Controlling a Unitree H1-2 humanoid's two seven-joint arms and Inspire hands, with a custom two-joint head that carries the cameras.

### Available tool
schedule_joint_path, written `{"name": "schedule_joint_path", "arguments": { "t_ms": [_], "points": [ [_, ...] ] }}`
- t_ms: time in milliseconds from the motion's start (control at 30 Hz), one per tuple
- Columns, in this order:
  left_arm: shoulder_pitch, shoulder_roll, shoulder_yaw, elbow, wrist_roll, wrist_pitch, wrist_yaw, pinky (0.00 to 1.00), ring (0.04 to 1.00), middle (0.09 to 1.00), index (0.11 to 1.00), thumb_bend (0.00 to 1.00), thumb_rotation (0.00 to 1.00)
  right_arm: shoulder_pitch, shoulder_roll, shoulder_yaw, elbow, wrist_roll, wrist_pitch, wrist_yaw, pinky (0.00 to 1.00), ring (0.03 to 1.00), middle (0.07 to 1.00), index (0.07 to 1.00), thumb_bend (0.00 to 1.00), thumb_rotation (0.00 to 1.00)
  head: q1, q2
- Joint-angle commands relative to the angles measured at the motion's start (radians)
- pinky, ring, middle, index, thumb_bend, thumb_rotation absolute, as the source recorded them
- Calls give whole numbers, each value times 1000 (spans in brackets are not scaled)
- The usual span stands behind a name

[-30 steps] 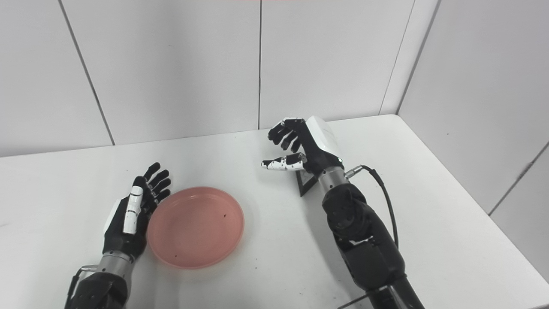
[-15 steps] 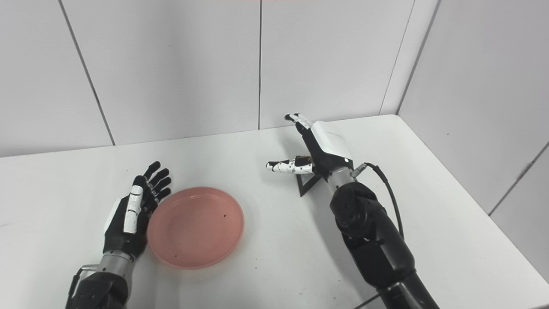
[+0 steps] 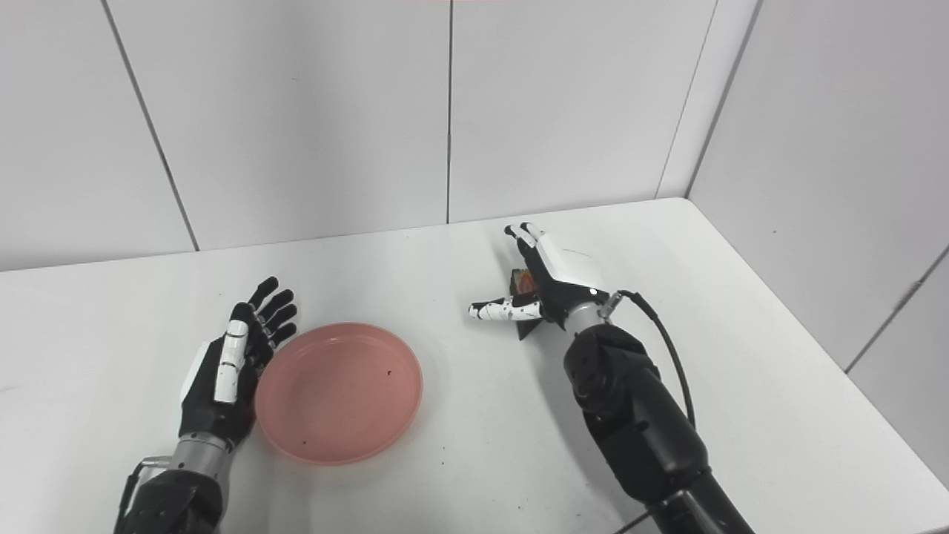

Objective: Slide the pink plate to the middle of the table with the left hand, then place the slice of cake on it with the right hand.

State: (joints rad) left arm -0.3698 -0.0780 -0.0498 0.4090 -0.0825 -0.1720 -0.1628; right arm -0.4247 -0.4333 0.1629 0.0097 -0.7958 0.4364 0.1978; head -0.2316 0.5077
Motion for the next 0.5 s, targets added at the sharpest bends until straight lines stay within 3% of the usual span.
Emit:
{"name": "schedule_joint_path", "arguments": {
  "t_ms": [0,333,467],
  "points": [
    [67,-7,-6,65,-6,-18,-5,890,900,900,891,613,1000,-41,-19,-2,2,-17,6,-15,810,921,924,876,820,498,0,1],
    [70,-5,-6,59,-6,-16,-8,889,898,898,890,611,1000,-54,-24,3,69,-27,14,-25,784,920,914,871,811,488,-4,5],
    [71,-7,-3,54,-13,-7,-9,895,902,901,890,607,1000,-59,-24,12,88,-53,25,-28,774,875,873,830,757,412,-4,5]
  ]
}}
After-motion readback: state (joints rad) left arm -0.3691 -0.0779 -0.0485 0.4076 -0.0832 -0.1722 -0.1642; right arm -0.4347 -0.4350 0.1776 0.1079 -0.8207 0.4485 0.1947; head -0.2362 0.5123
